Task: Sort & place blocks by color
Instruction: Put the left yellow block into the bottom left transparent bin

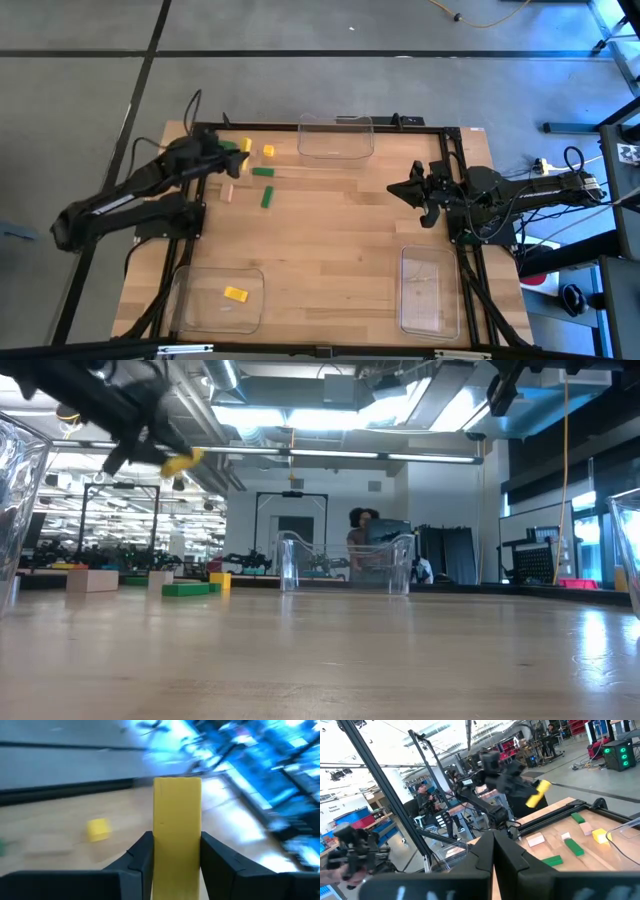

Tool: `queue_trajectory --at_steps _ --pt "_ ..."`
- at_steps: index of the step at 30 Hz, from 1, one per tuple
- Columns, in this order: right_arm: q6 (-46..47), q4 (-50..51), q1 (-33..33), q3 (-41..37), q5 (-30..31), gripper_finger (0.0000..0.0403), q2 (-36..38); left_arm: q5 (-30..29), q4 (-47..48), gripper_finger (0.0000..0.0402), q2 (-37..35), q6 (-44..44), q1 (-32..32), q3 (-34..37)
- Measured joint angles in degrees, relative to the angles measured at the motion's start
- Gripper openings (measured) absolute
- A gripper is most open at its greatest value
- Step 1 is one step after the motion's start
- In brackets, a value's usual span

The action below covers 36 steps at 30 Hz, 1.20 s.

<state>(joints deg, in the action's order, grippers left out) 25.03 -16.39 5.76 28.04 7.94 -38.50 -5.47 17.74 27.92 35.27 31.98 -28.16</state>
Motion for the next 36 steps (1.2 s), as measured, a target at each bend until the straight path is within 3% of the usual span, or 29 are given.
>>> queue_trajectory --at_steps 7,16,24,36 --pt "0.0 0.1 0.0 0.0 0.0 0.0010 0.0 -6.1 -13.0 0.0115 -2.7 1.3 -15.0 0.0" --pt "0.0 0.1 0.0 0.0 0.0 0.0010 0.0 -14.7 -28.8 0.0115 6.5 -2.9 -29.5 -0.2" --pt "0.1 0.1 0.0 0.0 0.0 0.0010 0.0 -13.0 -38.9 0.0115 12.3 -4.3 -31.2 -0.2" --pt "0.2 0.0 0.0 0.0 0.0 0.0010 0.0 -9.2 -37.4 0.0115 20.3 -9.7 -31.2 -8.8"
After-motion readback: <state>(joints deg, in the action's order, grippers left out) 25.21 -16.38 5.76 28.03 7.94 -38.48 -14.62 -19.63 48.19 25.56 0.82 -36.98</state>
